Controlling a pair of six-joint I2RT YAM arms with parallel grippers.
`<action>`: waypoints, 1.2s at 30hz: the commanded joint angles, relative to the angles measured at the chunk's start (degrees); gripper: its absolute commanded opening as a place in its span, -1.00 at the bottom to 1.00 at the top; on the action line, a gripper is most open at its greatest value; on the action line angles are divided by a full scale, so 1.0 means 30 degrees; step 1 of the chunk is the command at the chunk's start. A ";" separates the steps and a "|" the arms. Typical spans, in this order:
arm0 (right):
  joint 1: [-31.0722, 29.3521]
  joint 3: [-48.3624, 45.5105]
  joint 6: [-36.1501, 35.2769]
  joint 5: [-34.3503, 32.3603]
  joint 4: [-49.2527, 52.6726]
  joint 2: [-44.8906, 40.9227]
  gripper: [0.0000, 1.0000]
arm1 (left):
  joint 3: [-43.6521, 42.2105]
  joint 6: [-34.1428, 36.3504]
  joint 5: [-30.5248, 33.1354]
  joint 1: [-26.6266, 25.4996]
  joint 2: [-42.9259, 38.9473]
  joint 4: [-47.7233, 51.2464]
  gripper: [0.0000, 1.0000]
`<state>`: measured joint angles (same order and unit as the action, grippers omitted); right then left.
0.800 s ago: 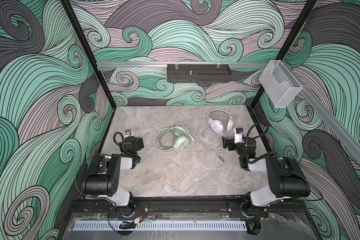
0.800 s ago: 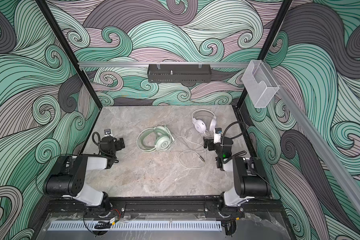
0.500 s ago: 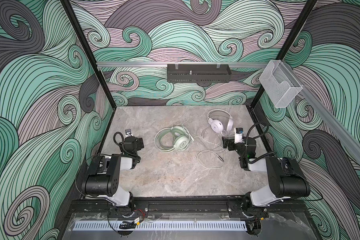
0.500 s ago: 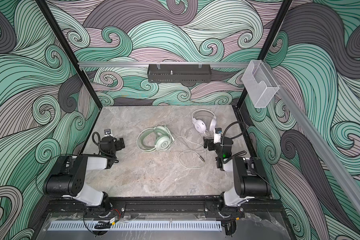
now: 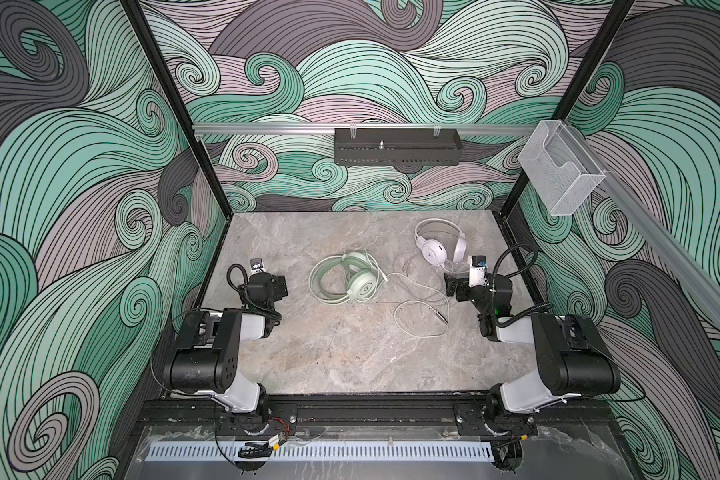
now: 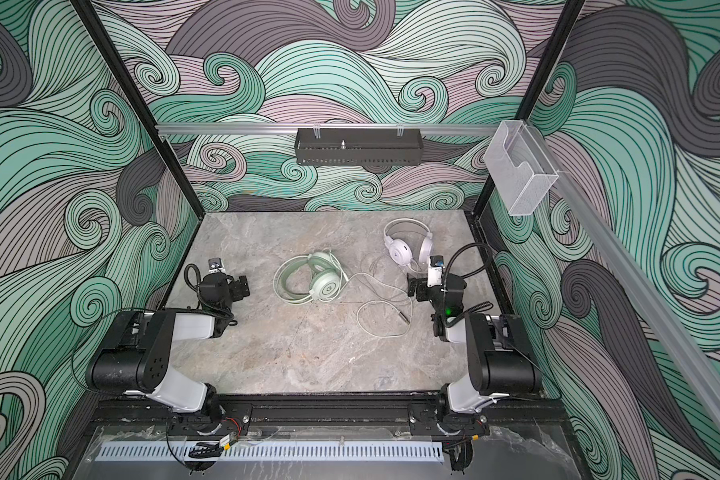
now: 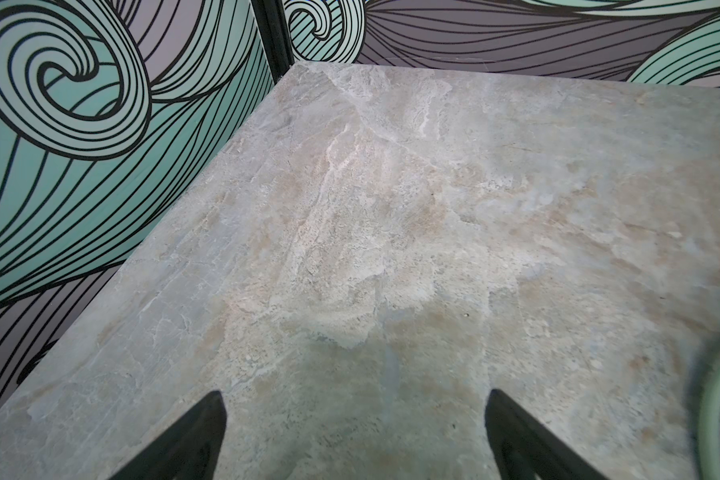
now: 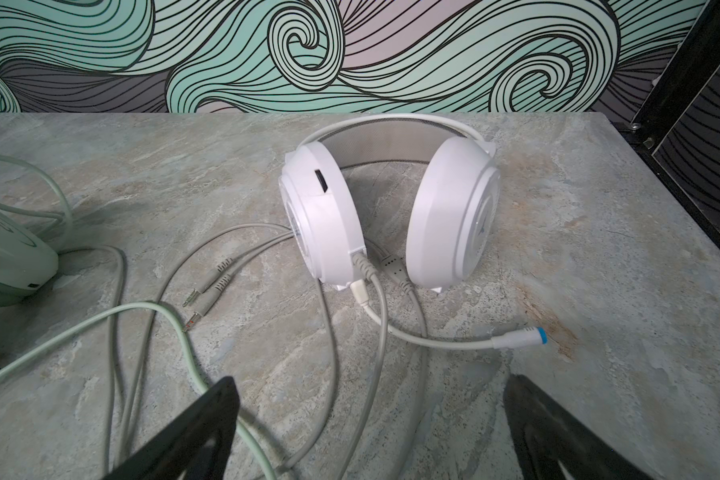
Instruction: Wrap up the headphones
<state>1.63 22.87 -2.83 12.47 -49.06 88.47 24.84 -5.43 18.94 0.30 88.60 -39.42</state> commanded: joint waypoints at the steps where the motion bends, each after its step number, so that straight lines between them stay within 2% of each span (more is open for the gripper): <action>1: 0.0052 -0.0157 -0.0148 0.0196 -0.0429 -0.0054 0.99 | 0.0416 -0.0070 -0.0098 0.0107 -0.0462 0.0014 0.97; 32: 0.0072 -0.0096 -0.0115 0.0157 -0.0339 -0.0012 0.99 | 0.0421 -0.0089 -0.0103 0.0107 -0.0446 0.0015 0.97; 36: 0.0067 0.0000 0.0328 -0.1051 -0.0120 -0.0005 0.98 | 0.0418 -0.0090 -0.0099 0.0099 -0.0453 0.0011 0.97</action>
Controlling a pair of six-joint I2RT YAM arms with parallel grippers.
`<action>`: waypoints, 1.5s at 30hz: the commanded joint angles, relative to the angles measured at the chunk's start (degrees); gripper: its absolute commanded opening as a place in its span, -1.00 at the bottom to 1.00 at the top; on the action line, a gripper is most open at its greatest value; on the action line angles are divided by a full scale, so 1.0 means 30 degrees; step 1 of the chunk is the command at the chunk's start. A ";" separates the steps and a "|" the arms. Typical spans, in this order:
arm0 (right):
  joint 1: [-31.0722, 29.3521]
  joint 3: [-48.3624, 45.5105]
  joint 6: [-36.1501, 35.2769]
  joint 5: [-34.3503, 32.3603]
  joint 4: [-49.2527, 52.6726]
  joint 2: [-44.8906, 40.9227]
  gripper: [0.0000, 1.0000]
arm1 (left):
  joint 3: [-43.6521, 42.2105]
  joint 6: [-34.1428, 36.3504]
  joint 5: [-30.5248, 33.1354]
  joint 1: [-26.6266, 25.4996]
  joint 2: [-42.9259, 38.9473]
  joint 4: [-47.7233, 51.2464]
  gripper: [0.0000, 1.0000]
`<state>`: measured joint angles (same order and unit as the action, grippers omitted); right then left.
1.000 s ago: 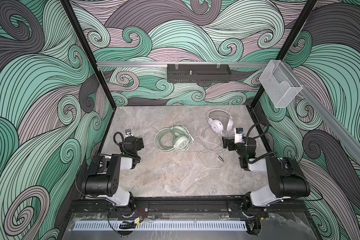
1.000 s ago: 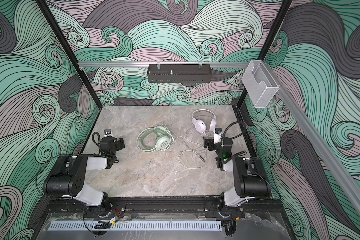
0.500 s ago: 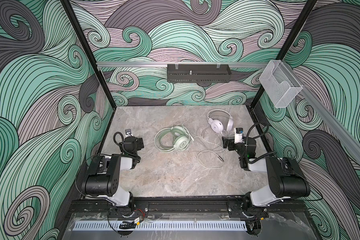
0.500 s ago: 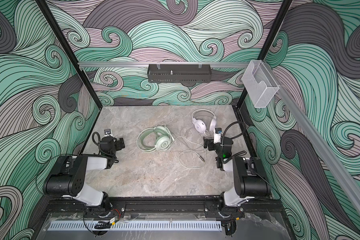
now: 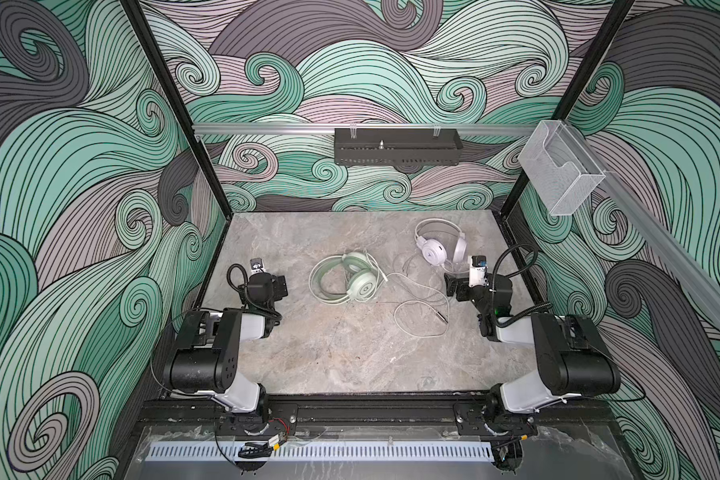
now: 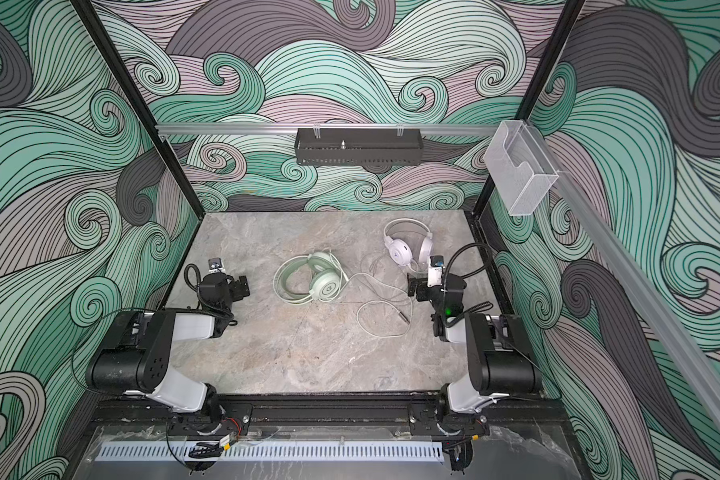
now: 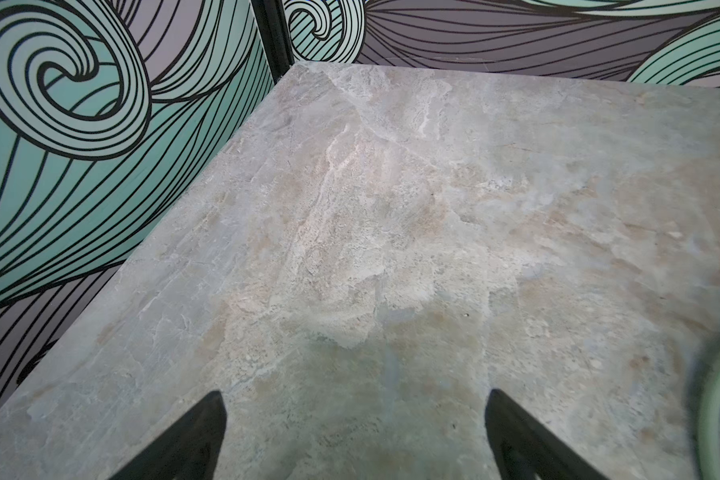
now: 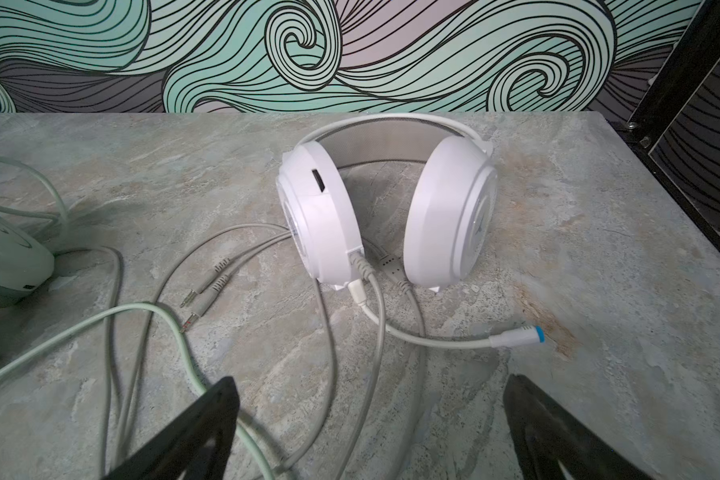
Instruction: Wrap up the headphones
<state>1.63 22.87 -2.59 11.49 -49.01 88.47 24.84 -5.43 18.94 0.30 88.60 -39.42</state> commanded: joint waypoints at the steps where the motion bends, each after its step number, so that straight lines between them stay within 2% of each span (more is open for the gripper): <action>1: 0.0065 -0.0007 0.0248 -0.0723 -0.0131 -0.0021 0.99 | 0.0421 -0.0094 -0.0101 0.0106 -0.0462 0.0015 0.97; 14: -0.0248 0.0052 0.0076 -0.1412 0.0029 -0.0114 0.99 | 0.0366 -0.0107 -0.0240 0.0165 -0.0482 -0.0018 0.97; 16: -0.0366 0.0436 0.0290 -0.2294 0.0919 -0.0342 0.99 | 0.0465 0.0046 -0.0533 0.0236 -0.0597 0.0062 0.97; 19: -0.0424 0.2131 0.0486 -0.2875 0.4772 -0.1065 0.99 | 0.1196 -0.0081 -0.0744 0.0341 -0.1208 0.1898 0.97; 22: -0.0794 0.3067 0.0096 -0.3048 0.6455 -0.1496 0.99 | 0.1699 -0.0163 -0.0386 0.0341 -0.2137 0.3622 0.97; 26: -0.1921 0.4208 -0.0589 -0.4386 0.9033 -0.2433 0.99 | 0.2765 -0.0743 0.0574 0.0370 -0.4091 0.8081 0.97; 29: -0.2597 0.5317 -0.0650 -0.5327 1.0618 -0.2962 0.99 | 0.3426 -0.1579 0.0435 0.0370 -0.6080 1.1248 0.97; 32: -0.3112 0.6696 0.0404 -0.6294 1.2438 -0.3224 0.99 | 0.4081 -0.2289 -0.0483 0.0336 -0.7850 1.3940 0.97; 37: -0.3877 0.9592 0.2050 -0.6846 1.5957 -0.2876 0.99 | 0.5817 -0.4438 -0.0507 0.0341 -0.9938 1.8250 0.97; 42: -0.5127 1.3773 0.3672 -0.8299 2.0695 -0.0941 0.99 | 0.7481 -0.7068 -0.2285 0.0341 -1.0449 2.1364 0.97; 45: -0.6088 1.6490 0.4086 -0.8741 2.3552 0.0731 0.99 | 0.8105 -0.8385 -0.5001 0.0307 -1.0075 2.2175 0.97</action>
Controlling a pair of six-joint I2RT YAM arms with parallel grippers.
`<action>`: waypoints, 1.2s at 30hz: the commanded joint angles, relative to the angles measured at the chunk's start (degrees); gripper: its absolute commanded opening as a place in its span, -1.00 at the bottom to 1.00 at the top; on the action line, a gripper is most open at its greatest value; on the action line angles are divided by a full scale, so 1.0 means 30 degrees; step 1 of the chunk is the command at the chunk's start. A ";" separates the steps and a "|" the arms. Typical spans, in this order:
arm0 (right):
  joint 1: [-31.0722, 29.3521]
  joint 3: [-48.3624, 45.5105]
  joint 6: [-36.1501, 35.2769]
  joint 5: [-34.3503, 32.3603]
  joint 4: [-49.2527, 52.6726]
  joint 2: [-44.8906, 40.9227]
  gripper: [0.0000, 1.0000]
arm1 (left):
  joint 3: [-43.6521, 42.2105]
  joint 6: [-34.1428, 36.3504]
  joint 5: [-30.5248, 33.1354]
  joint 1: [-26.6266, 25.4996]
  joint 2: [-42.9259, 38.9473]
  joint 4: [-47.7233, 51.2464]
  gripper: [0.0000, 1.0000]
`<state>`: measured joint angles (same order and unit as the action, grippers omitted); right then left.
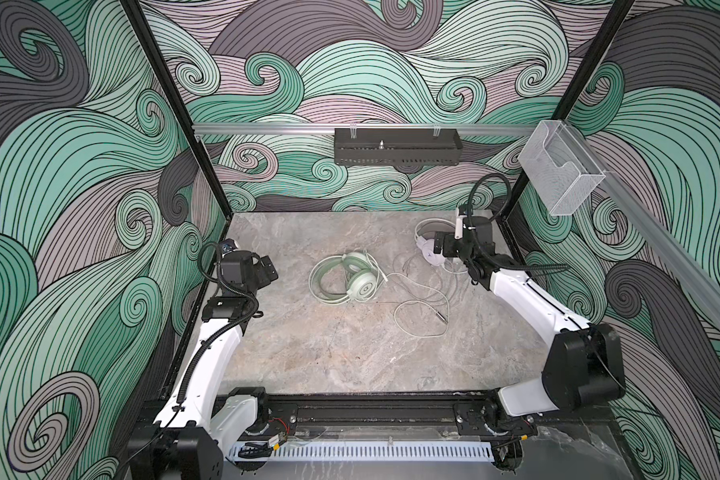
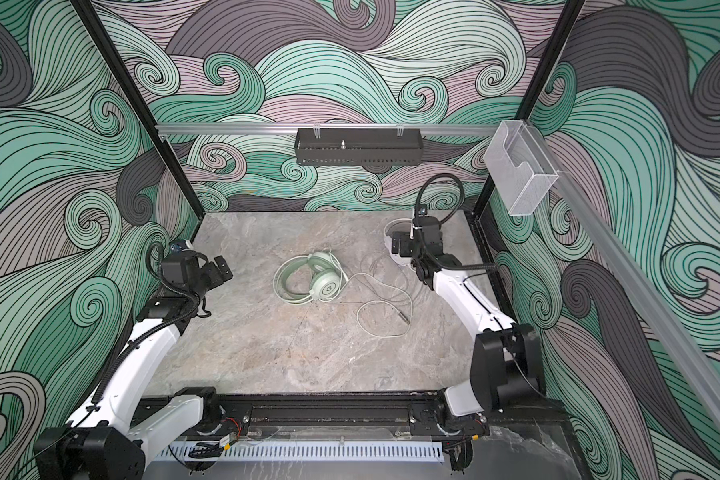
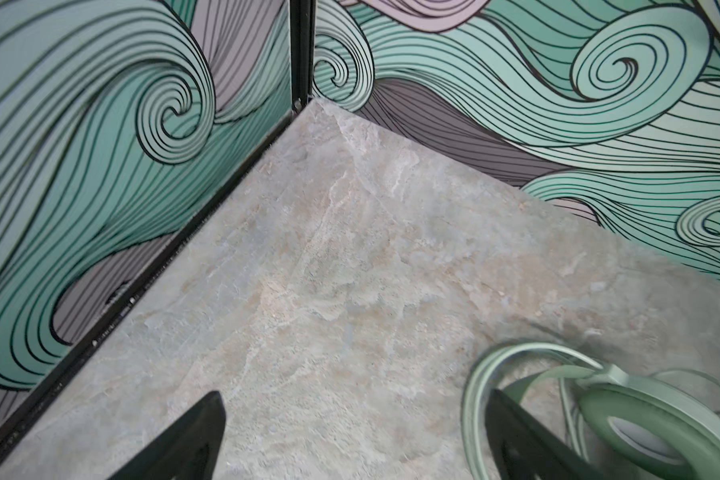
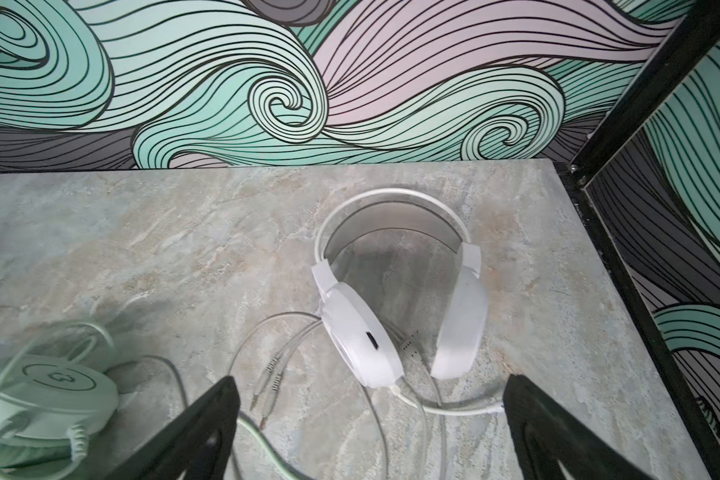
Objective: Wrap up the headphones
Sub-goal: 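Reach the left gripper toward the green headset band while the right gripper moves toward it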
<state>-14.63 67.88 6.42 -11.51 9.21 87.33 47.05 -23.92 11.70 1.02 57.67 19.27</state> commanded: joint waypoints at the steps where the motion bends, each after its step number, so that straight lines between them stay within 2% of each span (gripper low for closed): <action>1: -0.0982 0.2189 0.1336 -0.1074 0.4996 0.1591 0.99 | 0.0818 -0.2759 -0.3407 0.0071 0.0465 0.2851 0.97; 3: -0.1561 0.2985 0.1930 -0.1053 0.5864 0.2163 0.99 | 0.1091 -0.3334 -0.4773 -0.0081 0.1060 0.3362 0.97; 8: -0.2553 0.3775 0.2976 0.0235 0.6684 0.2863 0.99 | 0.3010 -0.3487 -0.6575 -0.0838 0.3331 0.6862 0.97; 11: -0.2847 0.4622 0.3033 0.1111 0.8005 0.3309 0.98 | 0.4418 -0.3056 -0.6707 -0.1582 0.4970 0.9172 0.97; 14: -0.3114 0.4619 0.2715 0.2278 0.8596 0.3240 0.98 | 0.4950 -0.2749 -0.5948 -0.2444 0.6054 1.0233 0.97; 17: -0.3506 0.4810 0.1681 0.3474 0.9571 0.3121 0.98 | 0.4605 -0.3131 -0.5733 -0.2780 0.6352 1.0193 0.97; 23: -0.4727 0.4227 0.0026 0.4262 1.1212 0.1919 0.98 | 0.4512 -0.3799 -0.5747 -0.3396 0.6922 0.9670 0.97; 29: -0.5956 0.2707 -0.0321 0.4493 1.1310 0.0763 0.98 | 0.4968 -0.4480 -0.5869 -0.3575 0.8689 0.9060 0.97; 36: -0.6158 0.3602 -0.0350 0.4772 1.1285 0.0946 0.98 | 0.5530 -0.5874 -0.5948 -0.4567 1.0913 0.7831 0.97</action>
<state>-32.99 76.88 6.13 2.00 42.26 90.04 61.14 -38.39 -5.80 -11.38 88.88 44.40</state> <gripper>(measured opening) 0.990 0.986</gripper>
